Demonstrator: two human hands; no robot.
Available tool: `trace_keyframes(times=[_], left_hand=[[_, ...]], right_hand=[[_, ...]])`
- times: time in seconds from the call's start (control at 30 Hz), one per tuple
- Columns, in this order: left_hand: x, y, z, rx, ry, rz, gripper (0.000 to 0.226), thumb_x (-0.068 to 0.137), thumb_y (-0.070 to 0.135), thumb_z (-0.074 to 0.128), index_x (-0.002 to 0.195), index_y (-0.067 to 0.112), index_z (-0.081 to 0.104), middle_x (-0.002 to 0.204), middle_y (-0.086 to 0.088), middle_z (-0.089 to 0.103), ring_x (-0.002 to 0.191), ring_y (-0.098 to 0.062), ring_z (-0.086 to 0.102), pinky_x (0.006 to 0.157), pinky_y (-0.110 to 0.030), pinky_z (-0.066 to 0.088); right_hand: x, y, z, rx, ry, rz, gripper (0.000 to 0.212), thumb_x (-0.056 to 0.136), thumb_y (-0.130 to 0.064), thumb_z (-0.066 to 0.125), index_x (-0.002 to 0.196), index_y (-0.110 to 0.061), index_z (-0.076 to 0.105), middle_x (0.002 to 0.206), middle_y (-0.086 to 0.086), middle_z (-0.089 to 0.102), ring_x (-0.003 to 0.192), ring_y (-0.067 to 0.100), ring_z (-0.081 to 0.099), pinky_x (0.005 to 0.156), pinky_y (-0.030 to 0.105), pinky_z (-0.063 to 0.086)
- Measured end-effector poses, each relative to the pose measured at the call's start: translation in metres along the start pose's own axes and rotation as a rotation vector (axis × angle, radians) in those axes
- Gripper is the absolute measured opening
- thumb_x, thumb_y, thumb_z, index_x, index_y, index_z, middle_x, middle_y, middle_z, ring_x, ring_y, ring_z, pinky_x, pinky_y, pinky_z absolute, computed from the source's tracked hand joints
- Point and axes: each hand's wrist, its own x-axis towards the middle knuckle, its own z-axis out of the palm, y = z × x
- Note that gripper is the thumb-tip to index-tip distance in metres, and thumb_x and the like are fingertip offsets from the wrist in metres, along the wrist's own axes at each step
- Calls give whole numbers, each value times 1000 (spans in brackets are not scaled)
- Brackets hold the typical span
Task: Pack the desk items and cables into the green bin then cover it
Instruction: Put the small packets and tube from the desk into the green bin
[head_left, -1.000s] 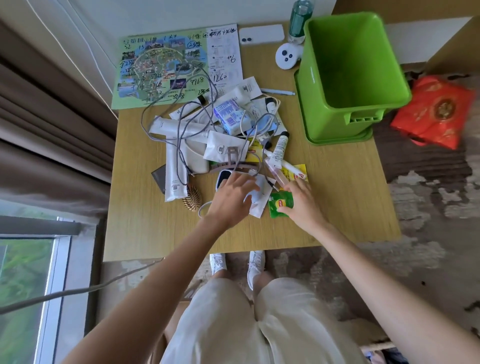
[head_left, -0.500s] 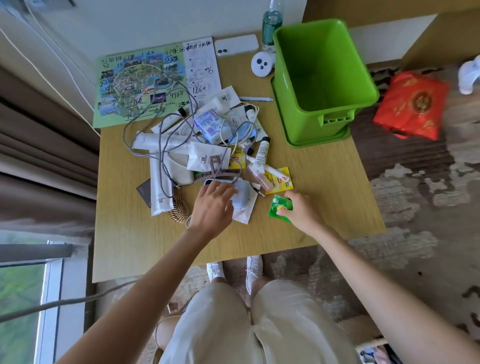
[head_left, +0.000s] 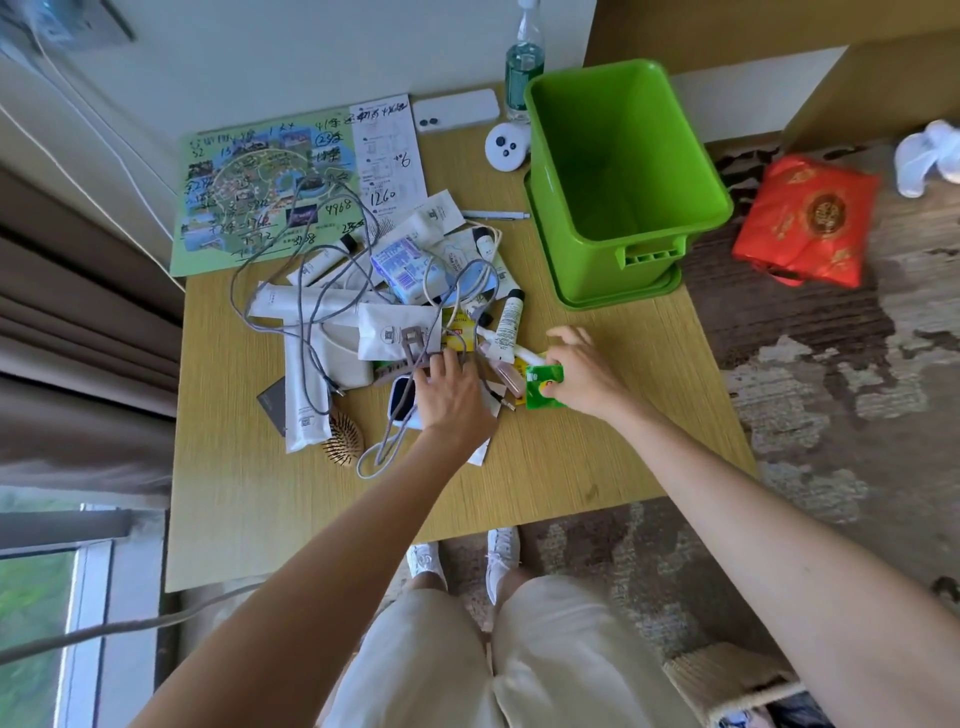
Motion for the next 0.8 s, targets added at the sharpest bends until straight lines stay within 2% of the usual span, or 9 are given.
trace_keyframes(times=[0.1, 0.2, 0.3, 0.37, 0.5, 0.6, 0.67, 0.73, 0.8], left_hand=[[1, 2, 2, -24, 27, 18, 58, 80, 39, 60, 129, 12, 43, 129, -11, 40, 120, -29, 38, 100, -39, 34], [-2, 3, 5, -84, 116, 25, 52, 84, 33, 55, 131, 13, 44, 127, -10, 42, 119, -28, 40, 100, -38, 35], [1, 5, 2, -164, 264, 52, 36, 82, 25, 53, 116, 12, 54, 119, -9, 47, 111, -29, 44, 93, -37, 38], [8, 5, 0, -211, 336, 145, 31, 79, 15, 56, 110, 12, 59, 116, -10, 49, 107, -29, 47, 87, -37, 40], [26, 8, 0, -120, 239, 400, 42, 81, 8, 56, 121, 20, 60, 120, -6, 49, 115, -26, 45, 93, -35, 37], [35, 9, 6, 15, 168, 477, 40, 87, 18, 58, 127, 21, 57, 126, -4, 46, 121, -23, 41, 96, -34, 36], [38, 11, 8, 65, 176, 494, 36, 89, 25, 59, 126, 22, 57, 126, -3, 46, 118, -22, 41, 95, -33, 37], [41, 12, 7, 95, 187, 516, 34, 90, 27, 60, 123, 22, 57, 124, -3, 46, 116, -22, 41, 94, -32, 36], [44, 14, 6, 94, 194, 552, 34, 89, 29, 61, 122, 22, 57, 123, -3, 46, 114, -22, 41, 95, -33, 37]], right_hand=[[6, 3, 2, -9, -30, -14, 27, 79, -12, 78, 100, -3, 64, 125, 5, 49, 121, 22, 44, 102, 30, 34], [5, 7, 7, -35, 6, -8, 28, 81, -13, 76, 102, -3, 62, 111, 5, 50, 111, 22, 46, 95, 33, 40], [-1, 14, 13, -61, 40, 26, 29, 83, -13, 74, 107, -3, 61, 109, 7, 51, 110, 24, 46, 89, 31, 39], [-6, 17, 15, -50, 37, 50, 28, 84, -12, 72, 108, -3, 60, 109, 9, 50, 106, 24, 47, 81, 28, 36], [-16, 20, 13, -2, 20, 103, 18, 86, -9, 66, 98, -9, 54, 101, 7, 51, 89, 22, 49, 61, 27, 29], [-23, 24, 12, 82, 20, 185, 30, 83, -7, 67, 92, -14, 40, 84, -3, 46, 72, 18, 47, 48, 24, 24], [-27, 26, 10, 135, 3, 217, 38, 82, -6, 69, 100, -15, 37, 89, -4, 47, 78, 19, 50, 52, 27, 33], [-28, 27, 10, 157, -13, 246, 43, 81, -5, 70, 110, -14, 40, 102, 3, 52, 90, 23, 53, 65, 35, 44], [-29, 29, 11, 177, -14, 273, 46, 80, -3, 69, 118, -14, 44, 111, 8, 56, 99, 24, 54, 74, 37, 47]])
